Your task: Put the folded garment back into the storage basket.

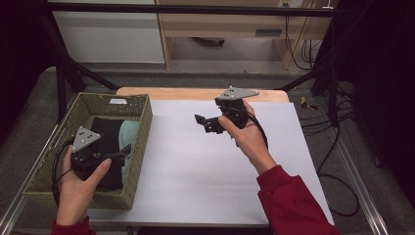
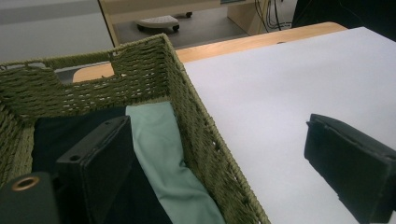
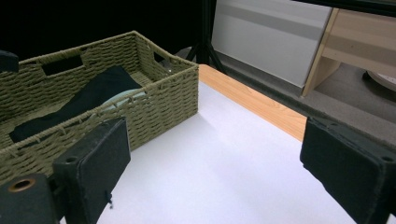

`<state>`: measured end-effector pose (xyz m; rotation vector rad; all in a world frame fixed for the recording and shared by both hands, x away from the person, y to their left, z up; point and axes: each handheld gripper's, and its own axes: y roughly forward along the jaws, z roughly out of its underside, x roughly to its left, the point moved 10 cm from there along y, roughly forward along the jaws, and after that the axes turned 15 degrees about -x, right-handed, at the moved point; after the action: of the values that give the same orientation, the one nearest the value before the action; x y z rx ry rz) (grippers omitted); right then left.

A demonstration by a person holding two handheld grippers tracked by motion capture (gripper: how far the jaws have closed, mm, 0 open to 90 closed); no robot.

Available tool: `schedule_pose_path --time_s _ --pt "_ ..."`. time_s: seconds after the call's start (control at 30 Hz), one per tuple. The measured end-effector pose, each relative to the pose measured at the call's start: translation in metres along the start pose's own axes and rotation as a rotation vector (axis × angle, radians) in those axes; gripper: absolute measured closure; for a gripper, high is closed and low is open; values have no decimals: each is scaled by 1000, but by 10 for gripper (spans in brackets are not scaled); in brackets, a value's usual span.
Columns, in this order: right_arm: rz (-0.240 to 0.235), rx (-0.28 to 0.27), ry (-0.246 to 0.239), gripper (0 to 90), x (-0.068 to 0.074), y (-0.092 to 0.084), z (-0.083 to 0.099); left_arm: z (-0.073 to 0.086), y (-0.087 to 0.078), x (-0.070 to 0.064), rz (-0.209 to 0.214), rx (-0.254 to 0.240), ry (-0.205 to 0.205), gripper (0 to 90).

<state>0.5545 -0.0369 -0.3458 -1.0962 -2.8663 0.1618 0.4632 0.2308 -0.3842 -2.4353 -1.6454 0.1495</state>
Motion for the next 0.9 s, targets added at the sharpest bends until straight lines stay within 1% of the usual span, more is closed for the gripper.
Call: schedule_pose_path --time_s 0.07,0.1,0.23,0.33,0.43,0.63,0.73,0.9 --pt "2 -1 4 84 -3 -3 0 1 0 -1 3 5 -5 83" --pt "5 -2 3 84 -4 -4 0 1 1 -1 1 3 1 82" --pt "21 -5 10 85 -12 -10 1 1 0 -3 9 8 -3 80" --pt "31 -6 10 85 -17 -15 2 1 1 -3 11 8 4 80" --pt "43 -5 11 85 -22 -21 3 2 0 -6 20 12 3 80" --pt "64 -9 10 88 -31 -36 4 5 0 -12 35 21 9 79" --pt "77 -10 9 91 -37 -44 5 4 -1 -15 41 18 16 81" --pt "104 -22 29 87 -49 -56 8 6 -1 -18 50 28 11 79"
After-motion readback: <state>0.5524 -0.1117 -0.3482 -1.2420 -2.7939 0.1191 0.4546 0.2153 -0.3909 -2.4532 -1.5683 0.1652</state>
